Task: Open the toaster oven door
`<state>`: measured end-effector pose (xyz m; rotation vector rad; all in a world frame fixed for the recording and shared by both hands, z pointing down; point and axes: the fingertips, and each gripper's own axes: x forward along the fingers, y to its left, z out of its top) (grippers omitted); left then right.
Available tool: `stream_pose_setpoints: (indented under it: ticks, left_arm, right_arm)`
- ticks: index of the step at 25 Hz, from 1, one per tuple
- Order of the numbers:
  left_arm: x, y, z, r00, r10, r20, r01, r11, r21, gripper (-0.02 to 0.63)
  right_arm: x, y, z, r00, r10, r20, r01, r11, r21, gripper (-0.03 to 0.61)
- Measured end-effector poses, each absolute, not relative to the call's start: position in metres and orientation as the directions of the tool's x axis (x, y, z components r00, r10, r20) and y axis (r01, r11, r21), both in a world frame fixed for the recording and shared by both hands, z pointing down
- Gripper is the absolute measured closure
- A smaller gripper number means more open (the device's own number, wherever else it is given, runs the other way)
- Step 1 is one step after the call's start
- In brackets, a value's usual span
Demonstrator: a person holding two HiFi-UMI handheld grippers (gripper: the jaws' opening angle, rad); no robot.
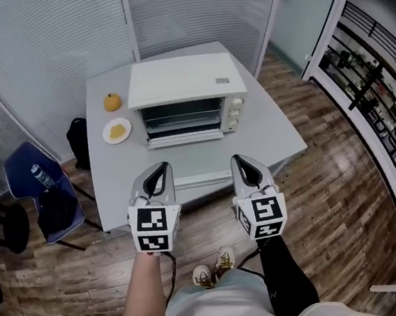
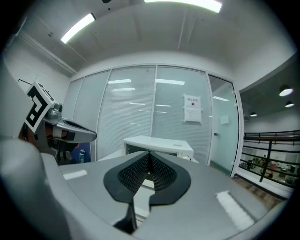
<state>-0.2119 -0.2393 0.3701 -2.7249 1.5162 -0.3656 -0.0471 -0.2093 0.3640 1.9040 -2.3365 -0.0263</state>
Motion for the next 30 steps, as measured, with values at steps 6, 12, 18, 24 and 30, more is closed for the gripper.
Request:
stream_pose_setpoints:
  ticks: [6, 12, 18, 24, 30]
  left_arm:
    - [-0.219, -0.22, 0.335, 0.512, -0.847, 0.143, -0.84, -0.529, -0.124, 0.557]
    - [-0.228, -0.207, 0.319, 0.516, -0.85, 0.108, -0.84, -0.527, -0.128, 0.555]
    - [-0.234, -0.2, 0.31, 0.522, -0.849, 0.085, -0.839, -0.529, -0.128, 0.555]
    - [-0.24, -0.193, 0.312, 0.537, -0.84, 0.074, -0.831, -0.542, -0.127, 0.555]
    - [-0.243, -0.194, 0.311, 0.535, -0.842, 0.074, -0.832, -0.54, -0.131, 0.555]
  right_arm:
    - [-0.049, -0.192, 0.323, -0.192, -0.981, 0.025, -0.975, 0.194, 0.112, 0.575]
    - [-0.058, -0.177, 0.308, -0.195, -0.981, -0.006, -0.972, 0.193, 0.132, 0.575]
    - [-0.069, -0.169, 0.306, -0.218, -0.976, -0.003, -0.968, 0.215, 0.13, 0.575]
    - [-0.077, -0.162, 0.306, -0.221, -0.975, -0.009, -0.966, 0.217, 0.138, 0.575]
    - [-0.078, -0.162, 0.304, -0.223, -0.975, -0.013, -0.965, 0.219, 0.144, 0.575]
